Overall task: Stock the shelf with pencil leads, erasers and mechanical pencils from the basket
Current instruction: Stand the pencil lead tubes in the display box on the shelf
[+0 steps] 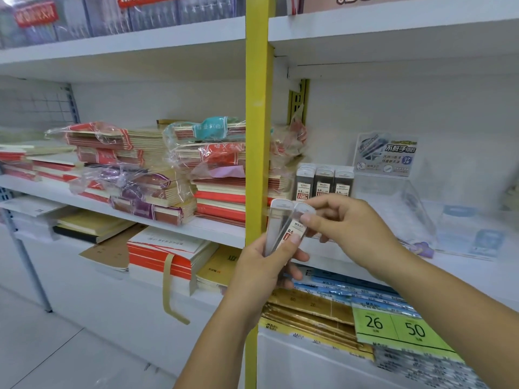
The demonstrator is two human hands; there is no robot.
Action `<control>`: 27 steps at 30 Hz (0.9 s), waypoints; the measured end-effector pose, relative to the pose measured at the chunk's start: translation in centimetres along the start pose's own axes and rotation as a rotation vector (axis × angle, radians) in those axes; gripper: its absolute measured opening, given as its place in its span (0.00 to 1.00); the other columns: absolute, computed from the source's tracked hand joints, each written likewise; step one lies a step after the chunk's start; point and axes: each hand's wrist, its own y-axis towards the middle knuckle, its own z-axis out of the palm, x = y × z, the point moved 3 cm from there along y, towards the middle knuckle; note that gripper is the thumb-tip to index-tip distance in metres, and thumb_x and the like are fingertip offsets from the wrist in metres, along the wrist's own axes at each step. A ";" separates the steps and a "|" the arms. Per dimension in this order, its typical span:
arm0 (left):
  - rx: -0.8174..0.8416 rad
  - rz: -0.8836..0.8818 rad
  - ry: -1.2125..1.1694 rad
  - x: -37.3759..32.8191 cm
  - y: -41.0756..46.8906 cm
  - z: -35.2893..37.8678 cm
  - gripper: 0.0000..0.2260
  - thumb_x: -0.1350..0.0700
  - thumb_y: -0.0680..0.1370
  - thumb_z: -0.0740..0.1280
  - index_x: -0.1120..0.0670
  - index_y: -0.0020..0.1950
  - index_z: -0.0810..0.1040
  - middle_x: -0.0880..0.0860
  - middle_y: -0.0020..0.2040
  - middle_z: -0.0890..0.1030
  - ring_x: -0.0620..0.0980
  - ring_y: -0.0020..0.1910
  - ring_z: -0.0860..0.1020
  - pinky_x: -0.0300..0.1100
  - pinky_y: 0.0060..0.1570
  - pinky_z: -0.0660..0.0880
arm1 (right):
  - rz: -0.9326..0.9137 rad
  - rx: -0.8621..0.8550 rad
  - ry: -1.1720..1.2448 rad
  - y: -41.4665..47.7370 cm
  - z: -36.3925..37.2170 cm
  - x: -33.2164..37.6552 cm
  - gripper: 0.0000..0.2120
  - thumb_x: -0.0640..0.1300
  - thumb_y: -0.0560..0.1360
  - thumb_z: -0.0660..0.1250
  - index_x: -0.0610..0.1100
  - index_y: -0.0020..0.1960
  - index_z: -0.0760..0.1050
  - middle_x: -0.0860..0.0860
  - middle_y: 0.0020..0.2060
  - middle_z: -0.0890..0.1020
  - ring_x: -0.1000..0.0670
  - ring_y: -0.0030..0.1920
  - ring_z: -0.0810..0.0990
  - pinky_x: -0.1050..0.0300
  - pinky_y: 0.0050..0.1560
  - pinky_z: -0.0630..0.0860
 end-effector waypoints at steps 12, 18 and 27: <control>-0.065 -0.041 0.056 1.0 0.6 -1.4 0.11 0.46 0.79 0.67 0.48 0.59 0.78 0.46 0.50 0.86 0.41 0.32 0.79 0.35 0.29 0.74 | 0.027 -0.187 0.099 1.2 -2.5 -0.5 0.09 0.38 0.76 0.67 0.48 0.55 0.76 0.50 0.43 0.86 0.49 0.41 0.85 0.57 0.40 0.82; -0.169 -0.037 0.055 1.0 1.2 -2.1 0.09 0.48 0.83 0.59 0.45 0.57 0.77 0.46 0.47 0.87 0.40 0.31 0.78 0.33 0.29 0.74 | -0.258 -0.388 -0.246 5.1 -5.0 3.0 0.12 0.40 0.77 0.66 0.57 0.49 0.72 0.53 0.45 0.83 0.54 0.44 0.83 0.59 0.42 0.81; -0.170 -0.035 0.098 0.9 1.1 -2.1 0.07 0.47 0.83 0.59 0.42 0.56 0.77 0.45 0.45 0.86 0.38 0.31 0.78 0.32 0.29 0.74 | -0.186 -0.183 -0.657 9.0 -3.0 0.6 0.14 0.43 0.75 0.69 0.56 0.54 0.68 0.55 0.37 0.80 0.56 0.38 0.79 0.61 0.34 0.72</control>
